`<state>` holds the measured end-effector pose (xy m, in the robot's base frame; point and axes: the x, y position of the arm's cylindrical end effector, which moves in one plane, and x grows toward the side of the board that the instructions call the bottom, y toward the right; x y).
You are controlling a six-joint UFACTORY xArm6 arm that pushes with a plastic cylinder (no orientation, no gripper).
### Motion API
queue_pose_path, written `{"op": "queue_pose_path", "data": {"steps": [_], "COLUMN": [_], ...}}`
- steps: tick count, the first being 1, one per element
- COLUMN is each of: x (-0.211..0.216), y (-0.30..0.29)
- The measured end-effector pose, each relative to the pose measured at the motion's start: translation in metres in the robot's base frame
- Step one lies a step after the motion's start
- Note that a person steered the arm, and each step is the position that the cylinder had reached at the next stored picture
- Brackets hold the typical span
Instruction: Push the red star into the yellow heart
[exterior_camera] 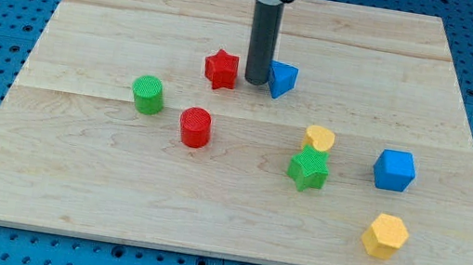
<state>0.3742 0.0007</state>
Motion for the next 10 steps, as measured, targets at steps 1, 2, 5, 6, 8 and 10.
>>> {"op": "queue_pose_path", "data": {"steps": [1, 2, 5, 6, 8, 10], "x": [0.000, 0.000, -0.080, -0.065, -0.004, 0.031], "y": [-0.021, -0.050, -0.090, -0.141, -0.079, 0.035]}}
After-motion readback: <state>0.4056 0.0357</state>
